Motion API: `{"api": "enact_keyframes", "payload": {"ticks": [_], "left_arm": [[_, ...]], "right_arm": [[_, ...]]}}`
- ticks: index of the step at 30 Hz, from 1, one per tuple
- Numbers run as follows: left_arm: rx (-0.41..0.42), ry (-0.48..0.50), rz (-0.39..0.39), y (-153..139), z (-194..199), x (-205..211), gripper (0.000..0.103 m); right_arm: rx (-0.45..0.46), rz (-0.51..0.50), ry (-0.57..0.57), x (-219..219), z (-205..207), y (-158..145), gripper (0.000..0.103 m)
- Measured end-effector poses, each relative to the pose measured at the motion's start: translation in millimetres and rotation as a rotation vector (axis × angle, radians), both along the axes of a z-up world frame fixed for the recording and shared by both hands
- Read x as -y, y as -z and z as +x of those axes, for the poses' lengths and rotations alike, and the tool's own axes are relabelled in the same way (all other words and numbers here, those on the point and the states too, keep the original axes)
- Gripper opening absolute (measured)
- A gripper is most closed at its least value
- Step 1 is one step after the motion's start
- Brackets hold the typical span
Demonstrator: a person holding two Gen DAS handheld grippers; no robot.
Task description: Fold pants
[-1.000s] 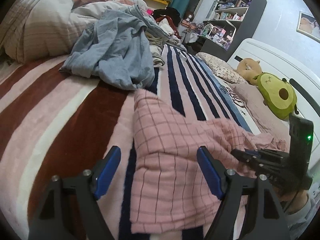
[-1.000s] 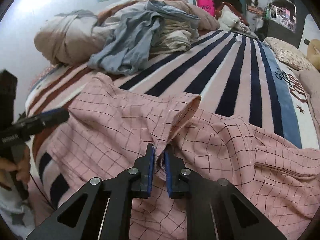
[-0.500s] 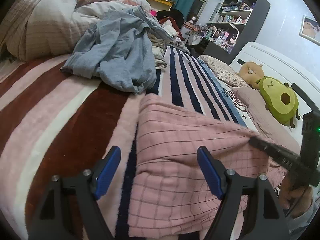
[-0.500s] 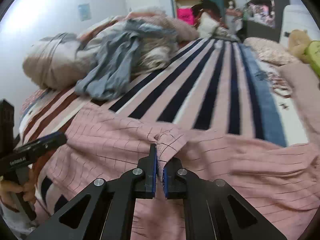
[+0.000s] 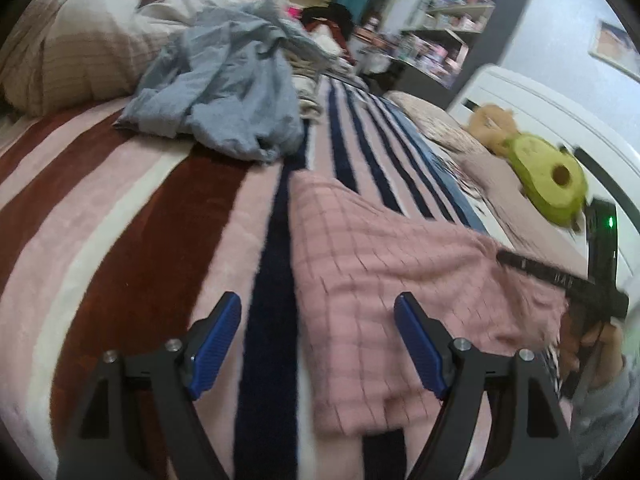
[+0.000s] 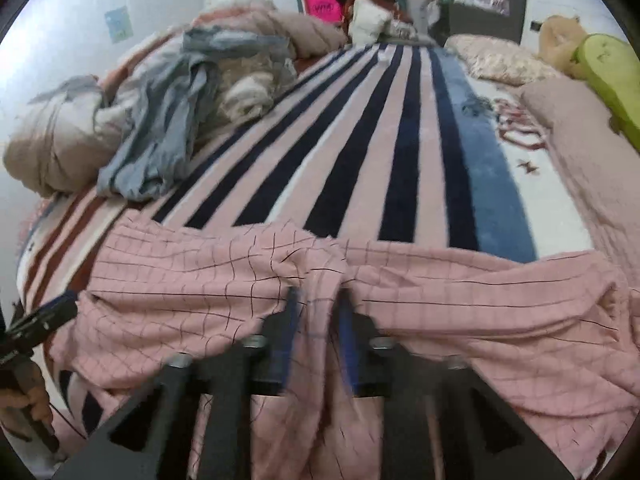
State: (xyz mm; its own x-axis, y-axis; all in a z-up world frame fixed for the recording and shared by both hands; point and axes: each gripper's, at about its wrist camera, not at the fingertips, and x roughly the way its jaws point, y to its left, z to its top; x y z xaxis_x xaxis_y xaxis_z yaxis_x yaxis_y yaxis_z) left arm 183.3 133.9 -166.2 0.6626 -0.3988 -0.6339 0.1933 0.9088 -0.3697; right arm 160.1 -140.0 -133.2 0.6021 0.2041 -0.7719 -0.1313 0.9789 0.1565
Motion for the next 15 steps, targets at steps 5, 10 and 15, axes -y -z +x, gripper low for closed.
{"api": "enact_keyframes", "payload": {"ticks": [5,10,15], "left_arm": [[0.033,0.089,0.14,3.7,-27.3,10.4,0.08],[-0.014,0.078,0.223,18.4,-25.3,16.2,0.08],[-0.009,0.054,0.211,19.7,-23.4,12.0,0.078]], "right_arm": [[0.032,-0.063,-0.004,4.0,-31.0,-10.8,0.038],[-0.013,-0.003,0.017,14.0,-46.2,3.8,0.038],[-0.025,0.033,0.037,19.0,-49.9,14.0,0.039]]}}
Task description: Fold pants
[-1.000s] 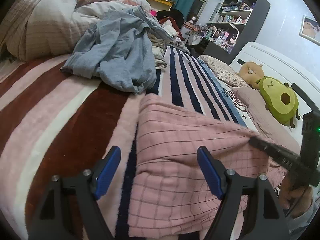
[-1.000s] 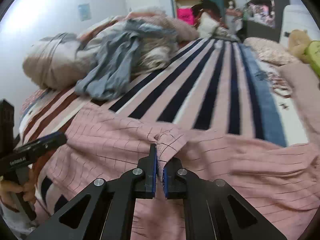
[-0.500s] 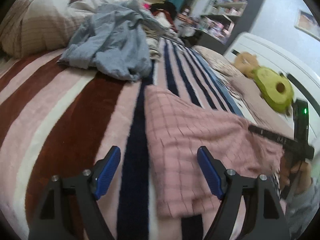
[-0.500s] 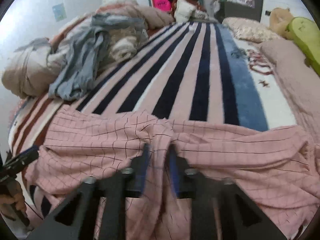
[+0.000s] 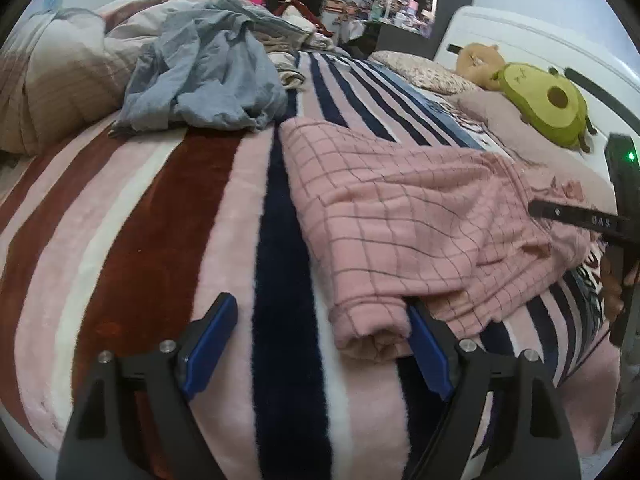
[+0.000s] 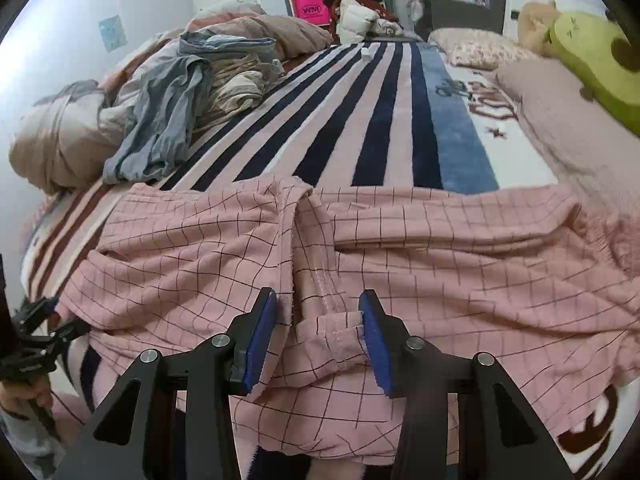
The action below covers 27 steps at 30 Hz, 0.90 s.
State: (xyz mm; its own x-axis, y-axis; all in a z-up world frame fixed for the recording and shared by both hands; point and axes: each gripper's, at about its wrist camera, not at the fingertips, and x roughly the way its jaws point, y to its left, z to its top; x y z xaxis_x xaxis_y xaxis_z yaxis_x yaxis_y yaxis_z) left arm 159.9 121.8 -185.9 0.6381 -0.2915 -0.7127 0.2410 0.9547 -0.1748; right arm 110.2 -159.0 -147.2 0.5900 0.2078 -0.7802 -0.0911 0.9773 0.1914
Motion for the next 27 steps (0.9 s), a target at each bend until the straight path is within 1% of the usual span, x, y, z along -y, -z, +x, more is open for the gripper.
{"api": "enact_keyframes", "payload": {"ticks": [1,2,3,4,5,7,10,11,12,13,14,15,18,20,22,24,25,26,27], "left_arm": [[0.001,-0.01,0.006,0.6,0.3,-0.5,0.07],[0.006,-0.019,0.014,1.1,-0.1,-1.6,0.058],[0.012,-0.025,0.015,0.9,-1.5,-3.1,0.051],[0.013,-0.022,0.003,0.9,-2.2,-4.7,0.039],[0.006,-0.007,-0.041,1.1,-2.3,-8.0,0.024],[-0.011,0.016,-0.106,1.5,-2.2,-10.2,0.01],[-0.005,0.018,-0.083,1.1,-3.5,-5.9,0.009],[-0.002,0.013,-0.079,0.5,-4.0,-5.6,0.009],[0.002,0.006,-0.073,-0.4,-4.3,-5.6,0.008],[0.002,0.002,-0.07,-0.9,-4.3,-5.9,0.008],[0.005,-0.016,-0.057,-1.8,-4.1,-7.2,0.008],[0.006,-0.022,-0.052,-2.1,-3.8,-8.3,0.008],[0.015,-0.069,-0.037,-4.3,-2.4,-16.0,0.008],[0.018,-0.111,-0.026,-4.9,-1.0,-23.8,0.008],[0.008,-0.12,-0.03,-3.7,0.9,-26.9,0.009],[0.01,-0.116,-0.006,-2.9,1.5,-23.5,0.011],[0.011,-0.109,0.007,-2.7,1.8,-21.7,0.015],[0.009,-0.112,0.012,-2.7,1.9,-22.3,0.022],[0.007,-0.119,0.006,-3.7,1.7,-25.6,0.025]], "right_arm": [[-0.004,0.01,0.003,1.1,0.9,1.3,0.041],[-0.011,0.018,0.005,1.9,1.9,2.4,0.043],[-0.019,0.029,0.004,2.4,2.7,4.1,0.046],[-0.025,0.038,0.001,2.1,3.2,5.4,0.048],[-0.031,0.042,-0.008,0.0,3.3,7.6,0.049],[-0.038,0.033,-0.018,-4.6,3.3,11.4,0.049],[-0.04,0.016,-0.026,-11.2,4.9,17.7,0.052],[-0.037,0.013,-0.025,-11.3,6.1,19.1,0.049],[-0.033,0.013,-0.018,-10.7,7.0,20.0,0.036],[-0.034,0.023,-0.015,-10.3,7.0,20.2,0.013],[-0.038,0.05,-0.023,-10.5,6.4,19.7,0.008],[-0.043,0.081,-0.031,-11.8,4.7,18.2,0.007],[-0.033,0.077,-0.064,-21.6,-5.3,12.7,0.006],[-0.038,0.11,-0.088,-25.6,-11.5,10.6,0.005],[-0.053,0.169,-0.104,-25.9,-17.3,10.4,0.005],[-0.078,0.209,-0.091,-23.3,-21.8,14.3,0.005],[-0.083,0.213,-0.085,-21.9,-22.9,16.5,0.005],[-0.089,0.209,-0.081,-20.5,-23.5,20.2,0.005],[-0.093,0.21,-0.083,-19.4,-24.3,22.3,0.006]]}}
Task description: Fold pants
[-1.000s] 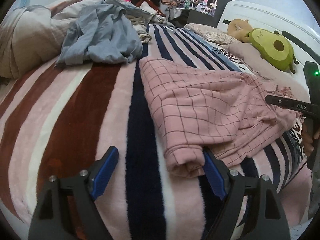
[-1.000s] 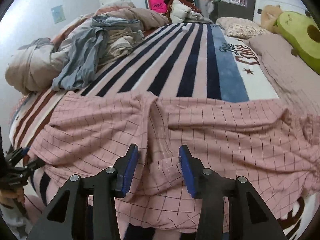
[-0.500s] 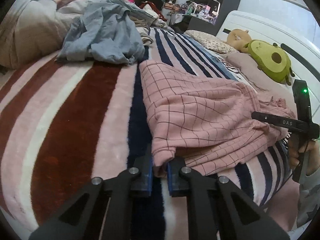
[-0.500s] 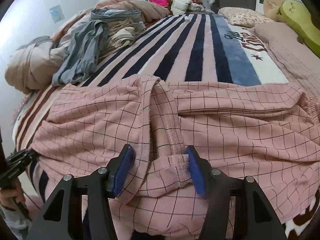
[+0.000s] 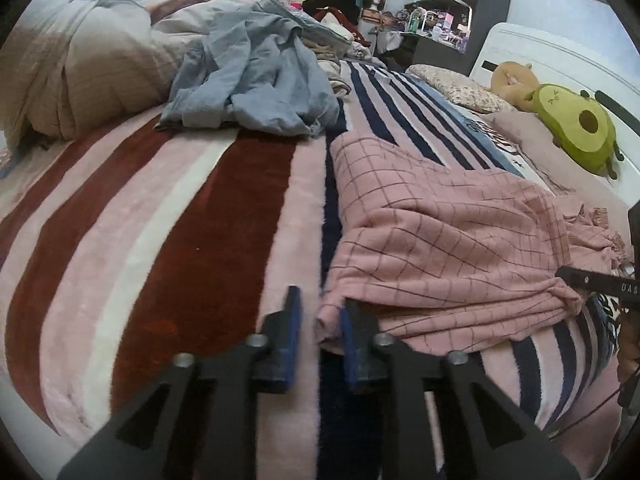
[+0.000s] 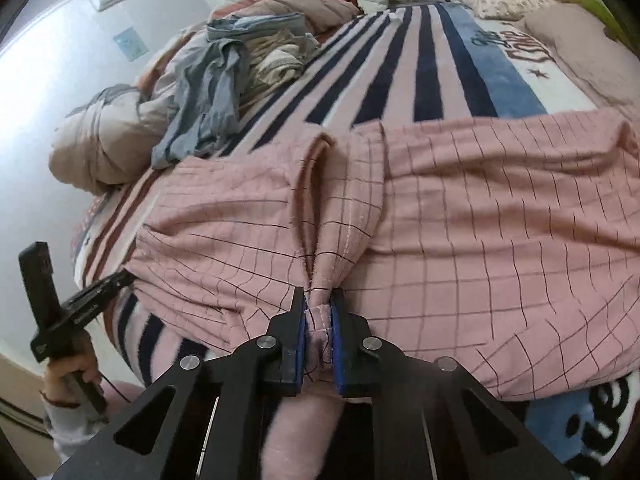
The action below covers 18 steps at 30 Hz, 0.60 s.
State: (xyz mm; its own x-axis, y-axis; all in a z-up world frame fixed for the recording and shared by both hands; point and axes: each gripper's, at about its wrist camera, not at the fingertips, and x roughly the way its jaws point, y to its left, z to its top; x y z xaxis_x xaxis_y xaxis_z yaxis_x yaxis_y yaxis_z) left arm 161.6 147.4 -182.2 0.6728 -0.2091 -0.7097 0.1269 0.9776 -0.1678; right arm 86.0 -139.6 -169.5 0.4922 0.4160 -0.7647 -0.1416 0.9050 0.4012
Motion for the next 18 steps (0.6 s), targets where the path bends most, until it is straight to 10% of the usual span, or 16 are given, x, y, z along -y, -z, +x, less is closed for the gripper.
{"api": "enact_keyframes", "payload": {"ticks": [5,8,18], "left_arm": [[0.08,-0.002,-0.069,-32.8,-9.1,-13.9,0.051],[0.157,0.022,-0.081,-64.6,-12.8,-6.4,0.065],[0.245,0.14,-0.092,-134.3,32.3,59.5,0.076]], "right_arm": [[-0.003,0.062,0.019,13.5,-4.5,-1.9,0.015],[0.054,0.041,0.089,39.0,-16.0,-18.6,0.041],[0.078,-0.093,0.549,163.7,-85.9,-35.1,0.074]]}}
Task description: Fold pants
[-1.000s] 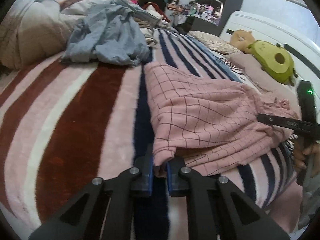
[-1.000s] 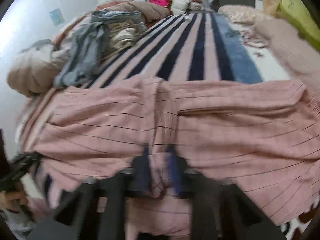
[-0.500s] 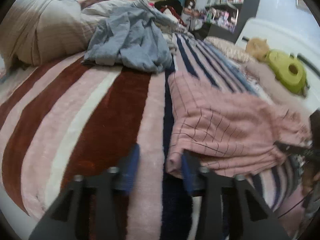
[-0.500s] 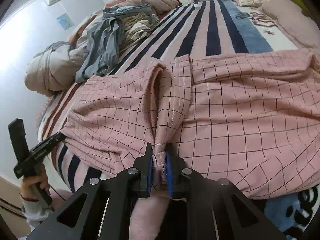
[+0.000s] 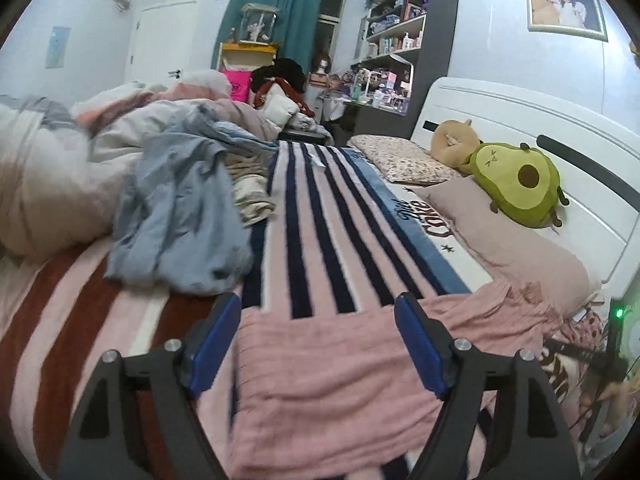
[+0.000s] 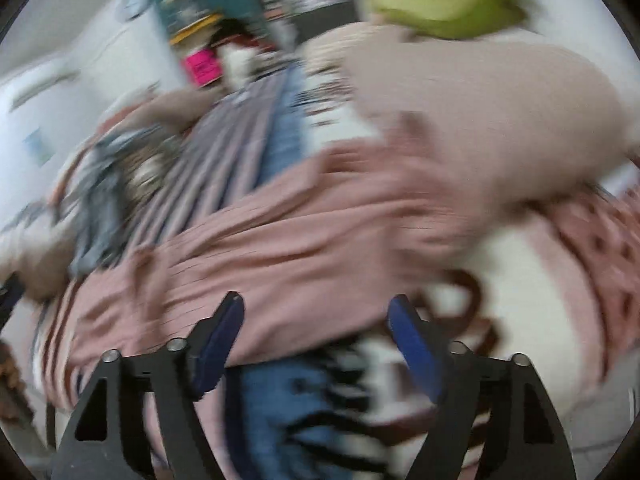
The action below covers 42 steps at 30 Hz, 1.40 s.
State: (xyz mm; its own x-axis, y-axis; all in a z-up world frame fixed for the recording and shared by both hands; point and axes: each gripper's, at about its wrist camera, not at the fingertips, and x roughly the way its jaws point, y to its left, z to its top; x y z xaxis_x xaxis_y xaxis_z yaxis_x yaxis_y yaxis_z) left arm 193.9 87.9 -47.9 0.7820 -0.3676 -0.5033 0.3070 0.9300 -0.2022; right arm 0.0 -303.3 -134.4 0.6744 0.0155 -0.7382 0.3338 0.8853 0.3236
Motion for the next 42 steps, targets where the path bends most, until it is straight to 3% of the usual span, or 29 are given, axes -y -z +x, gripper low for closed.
{"api": "enact_keyframes", "payload": {"ticks": [2,5,9,11,13,16,19,23,28,32,33,34,35,40,42], "left_arm": [[-0.017,0.014,0.007,1.5,15.5,15.3,0.078],[-0.048,0.01,0.033,14.5,30.3,27.4,0.079],[-0.125,0.01,0.005,43.6,43.8,32.0,0.079],[-0.141,0.009,-0.006,49.9,46.5,31.7,0.079],[-0.137,0.007,-0.015,51.1,45.9,28.8,0.079],[-0.13,-0.007,-0.037,51.3,42.4,17.1,0.079],[-0.139,-0.028,-0.064,56.0,39.6,-0.4,0.079],[-0.137,-0.05,-0.099,56.5,31.7,-24.9,0.079],[-0.114,-0.088,-0.137,55.8,15.5,-59.5,0.079],[-0.117,-0.106,-0.136,61.2,8.3,-78.2,0.079],[-0.121,-0.104,-0.139,62.9,8.7,-81.5,0.079],[-0.126,-0.101,-0.146,63.8,9.5,-83.5,0.079],[-0.134,-0.092,-0.162,64.9,10.6,-85.1,0.08],[-0.141,-0.029,-0.163,65.8,12.1,-70.6,0.083],[-0.141,0.002,-0.155,65.5,12.8,-58.4,0.083]], "right_arm": [[-0.018,0.001,0.072,19.6,-0.8,10.8,0.075],[-0.017,0.086,0.091,42.0,8.2,29.5,0.076],[0.068,0.142,0.08,50.4,18.7,36.1,0.074],[0.073,0.153,0.104,51.3,27.7,36.7,0.061],[0.059,0.111,0.14,48.2,30.2,33.4,0.027],[0.065,0.113,0.186,44.5,25.4,24.6,0.011],[0.119,0.133,0.155,33.7,16.9,3.6,0.004],[0.232,0.069,0.046,-6.8,31.9,-41.6,0.003],[0.312,-0.028,-0.193,-92.8,77.4,-88.9,0.002],[0.219,-0.094,-0.292,-142.8,91.9,-85.6,0.003],[0.21,-0.091,-0.277,-142.1,86.8,-81.0,0.016],[0.2,-0.084,-0.243,-134.9,78.5,-75.5,0.036],[0.195,-0.073,-0.204,-125.0,70.6,-68.6,0.044],[0.058,-0.074,0.024,-67.6,34.0,-24.3,0.048],[-0.005,-0.066,0.098,-45.6,20.8,-6.9,0.061]]}}
